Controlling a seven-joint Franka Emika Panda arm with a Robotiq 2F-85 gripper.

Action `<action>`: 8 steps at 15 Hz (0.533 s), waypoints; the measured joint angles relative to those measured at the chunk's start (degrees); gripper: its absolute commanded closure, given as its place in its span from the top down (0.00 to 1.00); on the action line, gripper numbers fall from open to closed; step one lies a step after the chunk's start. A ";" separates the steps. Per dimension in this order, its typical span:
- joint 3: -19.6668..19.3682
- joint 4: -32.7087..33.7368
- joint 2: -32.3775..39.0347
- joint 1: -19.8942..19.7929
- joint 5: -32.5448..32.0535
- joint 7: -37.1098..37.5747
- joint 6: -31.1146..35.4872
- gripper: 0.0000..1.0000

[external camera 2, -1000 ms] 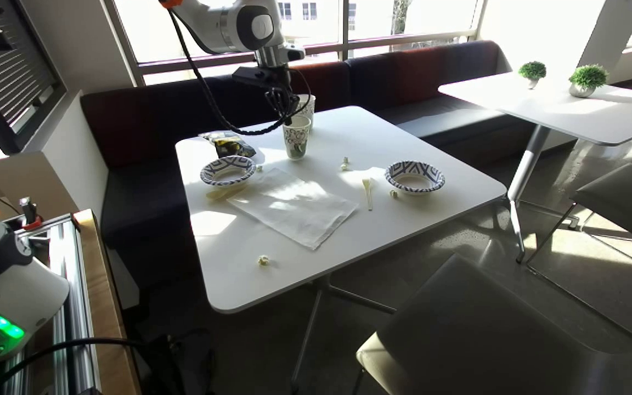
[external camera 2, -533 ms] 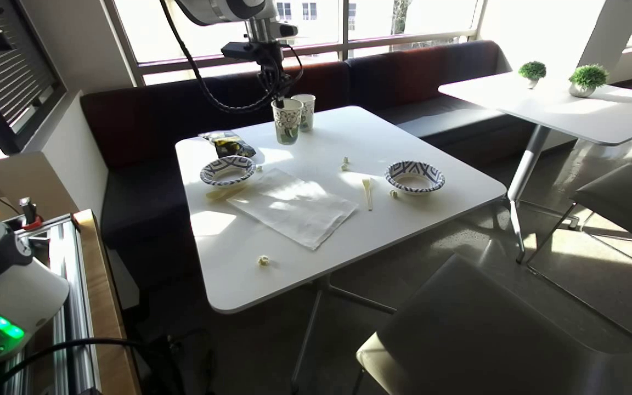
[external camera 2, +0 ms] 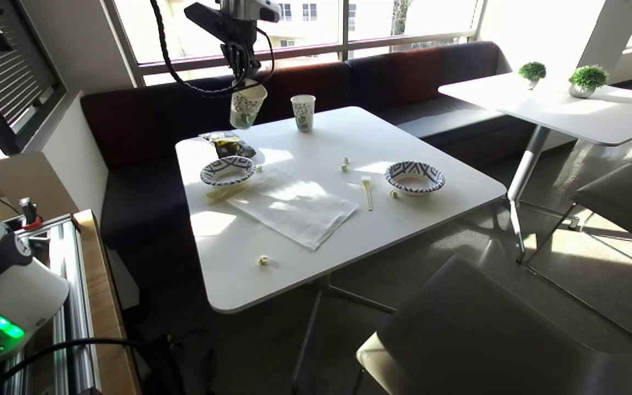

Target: Pour the contents in the cup into the bowl

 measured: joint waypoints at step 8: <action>-4.93 -11.85 -5.66 -5.05 23.23 -32.96 -6.64 0.01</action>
